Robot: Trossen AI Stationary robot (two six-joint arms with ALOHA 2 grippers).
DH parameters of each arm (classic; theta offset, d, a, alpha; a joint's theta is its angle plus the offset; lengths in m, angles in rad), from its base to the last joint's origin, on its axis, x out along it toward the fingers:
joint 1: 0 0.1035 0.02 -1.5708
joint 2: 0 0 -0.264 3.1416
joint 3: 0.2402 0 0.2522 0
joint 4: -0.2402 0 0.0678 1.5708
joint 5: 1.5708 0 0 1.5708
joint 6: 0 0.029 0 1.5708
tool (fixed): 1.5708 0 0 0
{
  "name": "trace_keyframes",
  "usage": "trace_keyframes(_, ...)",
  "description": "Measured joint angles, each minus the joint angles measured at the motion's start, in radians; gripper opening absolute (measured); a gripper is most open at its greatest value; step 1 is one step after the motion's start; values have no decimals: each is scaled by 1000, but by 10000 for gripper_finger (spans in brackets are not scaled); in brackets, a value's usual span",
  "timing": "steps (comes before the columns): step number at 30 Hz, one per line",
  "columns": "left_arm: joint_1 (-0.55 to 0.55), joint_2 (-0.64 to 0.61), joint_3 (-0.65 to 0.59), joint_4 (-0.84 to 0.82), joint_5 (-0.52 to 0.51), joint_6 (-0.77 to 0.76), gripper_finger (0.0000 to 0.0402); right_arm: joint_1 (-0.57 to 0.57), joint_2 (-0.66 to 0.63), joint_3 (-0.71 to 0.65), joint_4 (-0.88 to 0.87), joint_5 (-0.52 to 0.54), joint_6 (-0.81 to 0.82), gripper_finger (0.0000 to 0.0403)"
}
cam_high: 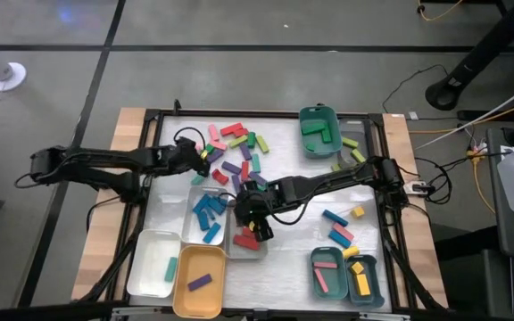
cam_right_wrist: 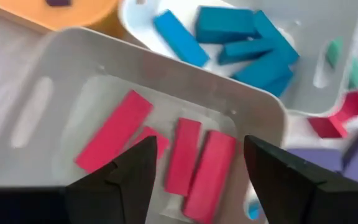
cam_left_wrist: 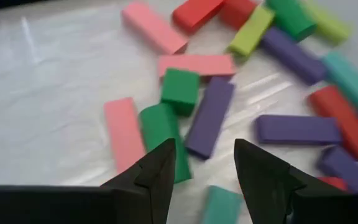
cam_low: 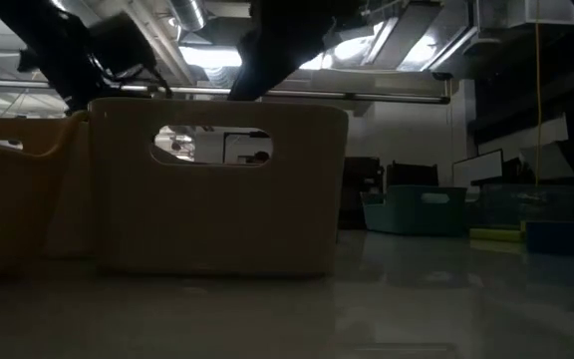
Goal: Sort blocks
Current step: Put the green block into the top green bin
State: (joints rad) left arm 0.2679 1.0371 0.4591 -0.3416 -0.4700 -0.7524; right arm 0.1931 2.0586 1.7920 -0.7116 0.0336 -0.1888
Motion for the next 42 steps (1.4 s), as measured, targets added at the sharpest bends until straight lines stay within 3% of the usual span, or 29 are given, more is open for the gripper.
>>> trace_keyframes(15, 143, 215, 1, 18, 182, 28, 153, -58, 0, 0, -57, 9, 0, 238)
trace_keyframes(22, 153, 305, 5, 43, 173, 76, 151, -71, 0, 0, -58, 11, 0, 238)
trace_keyframes(27, 154, 297, 12, 38, 176, 111, 115, -78, 0, 0, -88, 13, 0, 238)
trace_keyframes(36, 155, 225, 59, 28, 187, 185, 115, -172, -14, 41, -387, 29, -19, 238)
trace_keyframes(42, 151, 148, 95, -14, 186, 188, 115, -287, -67, 45, -478, -15, -56, 238)
